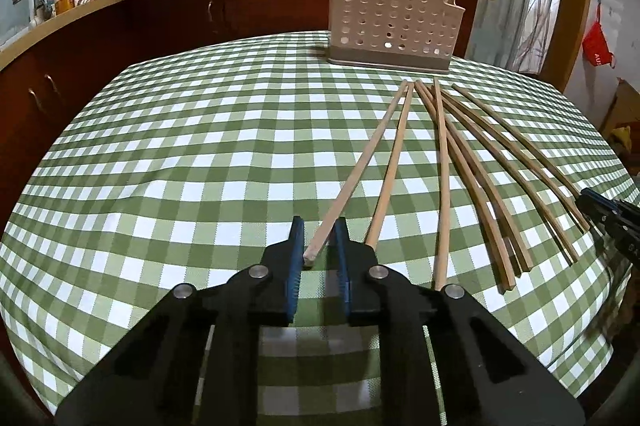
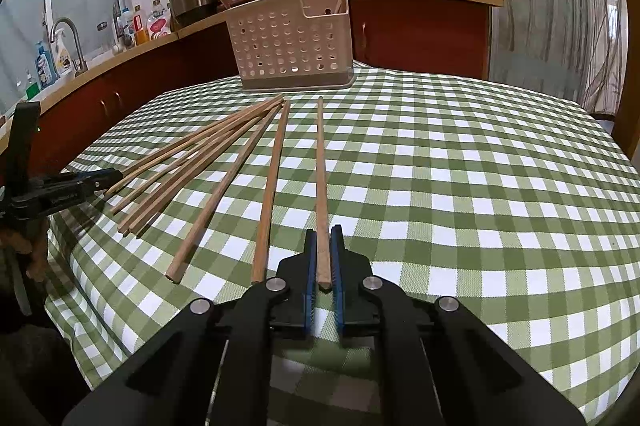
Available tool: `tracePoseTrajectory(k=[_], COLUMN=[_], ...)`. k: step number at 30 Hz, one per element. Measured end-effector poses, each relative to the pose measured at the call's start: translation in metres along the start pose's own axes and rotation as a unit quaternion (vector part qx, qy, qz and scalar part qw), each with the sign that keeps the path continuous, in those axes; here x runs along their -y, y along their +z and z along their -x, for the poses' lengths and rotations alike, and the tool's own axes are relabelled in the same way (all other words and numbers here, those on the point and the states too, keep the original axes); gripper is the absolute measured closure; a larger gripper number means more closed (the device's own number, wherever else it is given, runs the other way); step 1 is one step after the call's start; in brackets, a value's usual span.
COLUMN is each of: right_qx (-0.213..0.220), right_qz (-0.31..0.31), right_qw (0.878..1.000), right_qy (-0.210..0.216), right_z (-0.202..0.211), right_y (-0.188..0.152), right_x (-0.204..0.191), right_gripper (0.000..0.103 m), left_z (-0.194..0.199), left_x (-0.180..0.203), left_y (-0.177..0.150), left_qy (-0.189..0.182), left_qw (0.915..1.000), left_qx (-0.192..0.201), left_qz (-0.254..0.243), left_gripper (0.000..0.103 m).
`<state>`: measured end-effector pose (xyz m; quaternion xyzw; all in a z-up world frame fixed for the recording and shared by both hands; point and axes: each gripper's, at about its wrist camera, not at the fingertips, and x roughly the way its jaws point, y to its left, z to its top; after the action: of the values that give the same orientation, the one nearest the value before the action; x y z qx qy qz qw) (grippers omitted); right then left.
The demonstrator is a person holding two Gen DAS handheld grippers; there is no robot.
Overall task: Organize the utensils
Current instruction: 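Return both grippers to the chopsticks and close each on one chopstick, then lift the held chopsticks with both grippers toward the beige caddy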
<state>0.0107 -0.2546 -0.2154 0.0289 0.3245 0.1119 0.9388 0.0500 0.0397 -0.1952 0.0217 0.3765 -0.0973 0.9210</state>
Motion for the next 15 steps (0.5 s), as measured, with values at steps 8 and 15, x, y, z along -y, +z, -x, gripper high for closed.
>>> tracePoseTrajectory(k=[8, 15], right_qx=[0.006, 0.036], right_qz=[-0.001, 0.0], right_qw=[1.0, 0.999], right_qy=[-0.004, -0.012], right_z=[0.004, 0.022], right_y=[0.001, 0.008], right_x=[0.001, -0.001], right_gripper=[0.095, 0.096], left_z=[0.009, 0.035], left_x=[0.007, 0.013], left_y=[-0.002, 0.005], left_qy=[0.0, 0.011], left_qw=[0.9997, 0.9977], left_qx=[0.014, 0.057], left_qz=[-0.021, -0.034], left_gripper=[0.096, 0.096])
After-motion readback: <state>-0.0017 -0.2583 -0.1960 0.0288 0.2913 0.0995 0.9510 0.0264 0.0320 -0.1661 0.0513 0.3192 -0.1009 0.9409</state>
